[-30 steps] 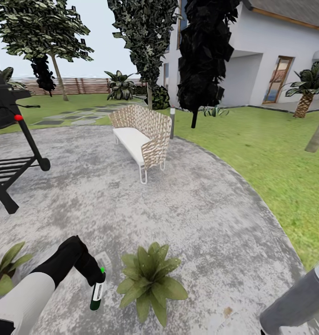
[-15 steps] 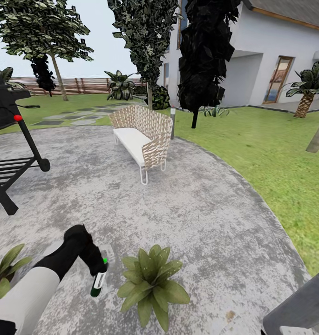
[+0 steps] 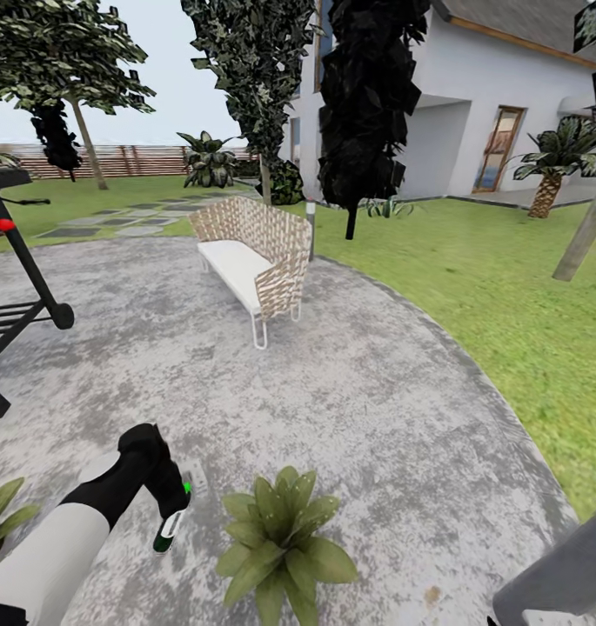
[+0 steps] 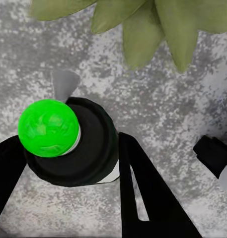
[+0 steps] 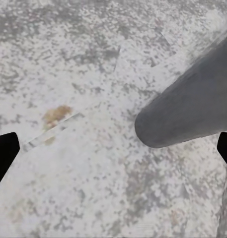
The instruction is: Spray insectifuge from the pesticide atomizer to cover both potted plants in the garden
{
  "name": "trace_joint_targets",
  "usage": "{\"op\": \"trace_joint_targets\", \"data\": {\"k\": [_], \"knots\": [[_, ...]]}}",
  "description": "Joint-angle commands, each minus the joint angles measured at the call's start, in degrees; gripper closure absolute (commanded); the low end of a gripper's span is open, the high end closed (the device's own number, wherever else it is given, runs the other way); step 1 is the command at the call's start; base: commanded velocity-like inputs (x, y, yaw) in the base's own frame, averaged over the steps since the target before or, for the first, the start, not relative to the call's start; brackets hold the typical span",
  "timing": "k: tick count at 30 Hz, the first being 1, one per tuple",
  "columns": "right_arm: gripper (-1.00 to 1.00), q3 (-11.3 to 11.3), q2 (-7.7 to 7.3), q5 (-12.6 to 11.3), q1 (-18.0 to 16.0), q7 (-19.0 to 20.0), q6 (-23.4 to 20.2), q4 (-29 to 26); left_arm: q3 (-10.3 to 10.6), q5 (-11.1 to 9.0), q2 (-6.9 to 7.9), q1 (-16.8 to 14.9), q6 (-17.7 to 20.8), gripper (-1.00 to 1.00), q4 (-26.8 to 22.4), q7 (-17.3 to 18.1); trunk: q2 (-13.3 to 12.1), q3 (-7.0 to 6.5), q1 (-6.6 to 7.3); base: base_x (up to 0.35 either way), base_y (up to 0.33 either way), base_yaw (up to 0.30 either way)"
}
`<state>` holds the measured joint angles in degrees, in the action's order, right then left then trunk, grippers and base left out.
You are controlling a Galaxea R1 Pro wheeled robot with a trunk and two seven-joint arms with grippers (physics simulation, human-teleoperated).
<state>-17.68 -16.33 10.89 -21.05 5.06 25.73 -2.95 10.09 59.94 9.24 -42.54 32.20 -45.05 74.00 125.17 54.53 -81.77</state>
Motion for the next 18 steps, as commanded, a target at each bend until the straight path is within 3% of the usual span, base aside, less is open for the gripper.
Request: {"op": "trace_joint_targets", "data": {"k": [1,6,12,18], "knots": [[-1.00,-0.5,-0.02,0.4,0.0,0.3,0.2,0.1,0.2,0.1,0.02,0.0,0.6,1.00,-0.1,-0.1,0.0,0.05,-0.02,0.242,0.227,-0.009],[-1.00,-0.5,-0.02,0.4,0.0,0.2,0.2,0.1,0.2,0.1,0.14,0.0,0.6,1.00,0.0,-0.6,0.0,0.05,-0.02,0.198,0.183,-0.003],[-1.00,-0.5,-0.02,0.4,0.0,0.2,0.2,0.1,0.4,-0.2,-0.40,0.3,0.5,1.00,0.0,-0.7,0.0,0.05,-0.02,0.025,0.023,0.000],[-1.00,-0.5,-0.02,0.5,0.0,0.3,0.2,0.1,0.4,0.2,-4.08,2.5,0.5,1.00,0.0,-1.9,0.0,0.05,-0.02,0.001,0.001,0.000]]}}
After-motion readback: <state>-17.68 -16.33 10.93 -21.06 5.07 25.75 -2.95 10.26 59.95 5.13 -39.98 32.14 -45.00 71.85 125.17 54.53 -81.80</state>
